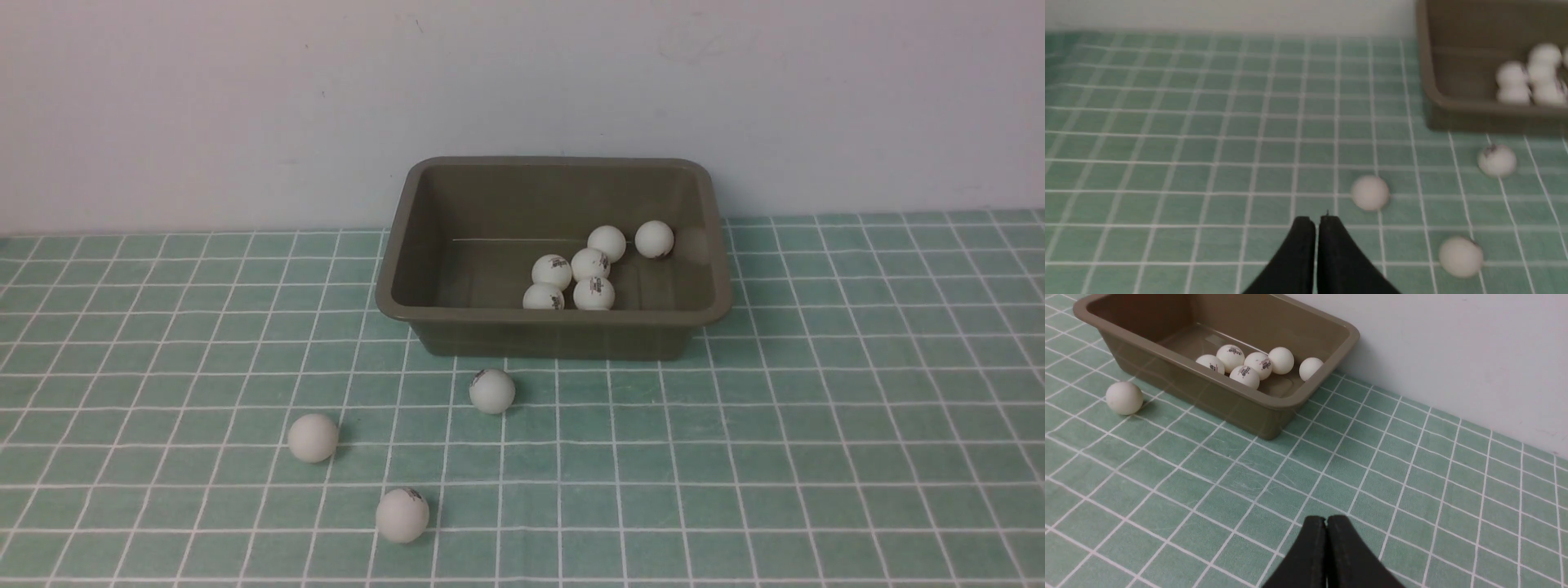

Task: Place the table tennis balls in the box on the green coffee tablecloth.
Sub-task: 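Reach for and grasp a ping pong ball on the table beside the basket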

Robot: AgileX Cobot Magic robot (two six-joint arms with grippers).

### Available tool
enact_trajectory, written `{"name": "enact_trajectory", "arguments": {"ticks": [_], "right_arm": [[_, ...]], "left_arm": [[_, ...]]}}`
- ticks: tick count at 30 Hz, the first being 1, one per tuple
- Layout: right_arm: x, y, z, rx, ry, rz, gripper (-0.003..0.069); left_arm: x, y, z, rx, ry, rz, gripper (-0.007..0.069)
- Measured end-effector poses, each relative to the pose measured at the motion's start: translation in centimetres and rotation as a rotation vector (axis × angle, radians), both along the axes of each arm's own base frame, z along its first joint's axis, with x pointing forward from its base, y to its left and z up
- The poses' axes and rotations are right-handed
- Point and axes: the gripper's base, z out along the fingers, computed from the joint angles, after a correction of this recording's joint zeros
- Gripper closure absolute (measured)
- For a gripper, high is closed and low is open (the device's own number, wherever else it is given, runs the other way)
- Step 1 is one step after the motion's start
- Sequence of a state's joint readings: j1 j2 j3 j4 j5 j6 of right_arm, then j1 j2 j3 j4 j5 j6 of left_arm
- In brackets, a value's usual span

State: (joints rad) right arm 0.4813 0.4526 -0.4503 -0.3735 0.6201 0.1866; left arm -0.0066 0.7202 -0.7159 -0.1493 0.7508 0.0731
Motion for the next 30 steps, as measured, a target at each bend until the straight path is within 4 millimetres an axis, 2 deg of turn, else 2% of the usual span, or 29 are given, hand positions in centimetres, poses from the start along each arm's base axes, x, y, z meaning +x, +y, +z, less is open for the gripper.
{"name": "enact_trajectory", "arguments": {"ticks": [2,3,8,11,15,17,19,24,30], "right_arm": [[0.0,0.0,-0.1,-0.002,0.008,-0.003,0.0673],[0.0,0.0,-0.1,-0.002,0.012,-0.005,0.0673],[-0.1,-0.1,-0.3,0.012,0.037,-0.023,0.0673],[-0.1,-0.2,-0.3,0.026,0.049,-0.035,0.0674],[-0.1,-0.2,-0.5,0.044,0.069,-0.051,0.0675],[-0.2,-0.3,-0.5,0.048,0.074,-0.055,0.0675],[-0.2,-0.3,-0.5,0.05,0.075,-0.057,0.0675],[-0.2,-0.3,-0.6,0.048,0.085,-0.062,0.0675],[-0.2,-0.3,-0.6,0.061,0.097,-0.062,0.0675]], "left_arm": [[2.1,-0.4,-0.3,-0.005,0.047,-0.054,0.0624],[3.9,-0.6,-0.6,0.01,0.082,-0.083,0.0612],[10.0,-0.7,-2.3,0.046,0.22,-0.134,0.0513],[13.5,-0.8,-3.3,0.066,0.272,-0.167,0.0379],[16.6,-1.2,-5.2,0.037,0.327,-0.204,0.0214],[17.9,-2.0,-6.5,0.036,0.356,-0.258,0.013],[18.6,-2.8,-7.8,0.058,0.38,-0.307,0.0099],[20.3,-4.1,-11.2,0.117,0.418,-0.368,0.0081],[21.2,-4.0,-14.1,0.151,0.477,-0.377,0.008]]}}
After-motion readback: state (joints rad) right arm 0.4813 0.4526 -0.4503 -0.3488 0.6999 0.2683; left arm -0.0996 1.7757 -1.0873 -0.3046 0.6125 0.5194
